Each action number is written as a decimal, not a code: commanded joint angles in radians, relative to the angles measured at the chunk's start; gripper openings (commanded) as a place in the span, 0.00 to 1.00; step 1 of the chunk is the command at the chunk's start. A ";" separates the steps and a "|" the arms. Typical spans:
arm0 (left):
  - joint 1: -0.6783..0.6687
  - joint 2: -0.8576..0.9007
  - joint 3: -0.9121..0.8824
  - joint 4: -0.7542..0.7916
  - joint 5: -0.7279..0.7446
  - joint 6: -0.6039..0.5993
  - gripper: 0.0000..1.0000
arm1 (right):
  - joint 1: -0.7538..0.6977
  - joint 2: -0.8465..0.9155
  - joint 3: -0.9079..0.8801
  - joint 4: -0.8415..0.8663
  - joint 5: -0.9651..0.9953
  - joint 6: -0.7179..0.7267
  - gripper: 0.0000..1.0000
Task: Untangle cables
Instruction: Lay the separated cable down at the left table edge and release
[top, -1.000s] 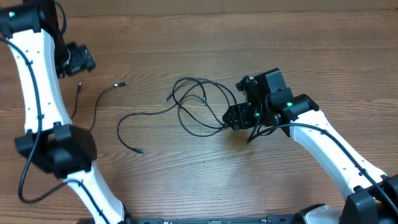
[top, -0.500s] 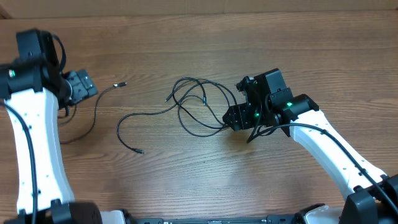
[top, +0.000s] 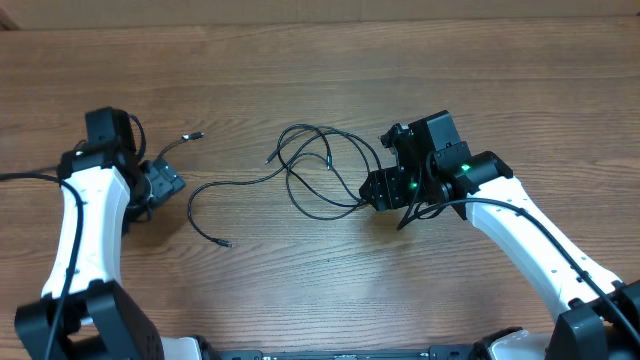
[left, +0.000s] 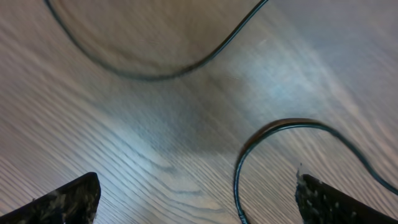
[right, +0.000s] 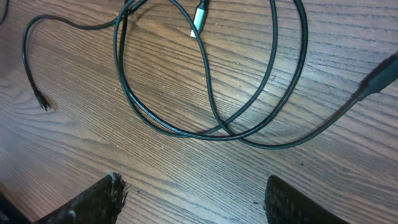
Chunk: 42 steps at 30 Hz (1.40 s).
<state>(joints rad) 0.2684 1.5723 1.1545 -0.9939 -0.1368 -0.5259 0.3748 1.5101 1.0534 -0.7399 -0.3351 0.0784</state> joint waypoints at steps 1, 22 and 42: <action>0.020 0.046 -0.027 0.009 0.037 -0.239 1.00 | 0.003 0.007 -0.008 0.003 0.014 -0.002 0.71; 0.129 0.164 -0.027 0.146 -0.019 -0.817 0.99 | 0.003 0.007 -0.008 -0.011 0.014 -0.002 0.71; 0.192 0.292 -0.027 0.169 -0.027 -0.813 0.62 | 0.003 0.007 -0.008 -0.018 0.014 -0.001 0.70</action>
<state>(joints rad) 0.4541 1.8545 1.1320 -0.8219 -0.1410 -1.3357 0.3748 1.5101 1.0534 -0.7567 -0.3321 0.0780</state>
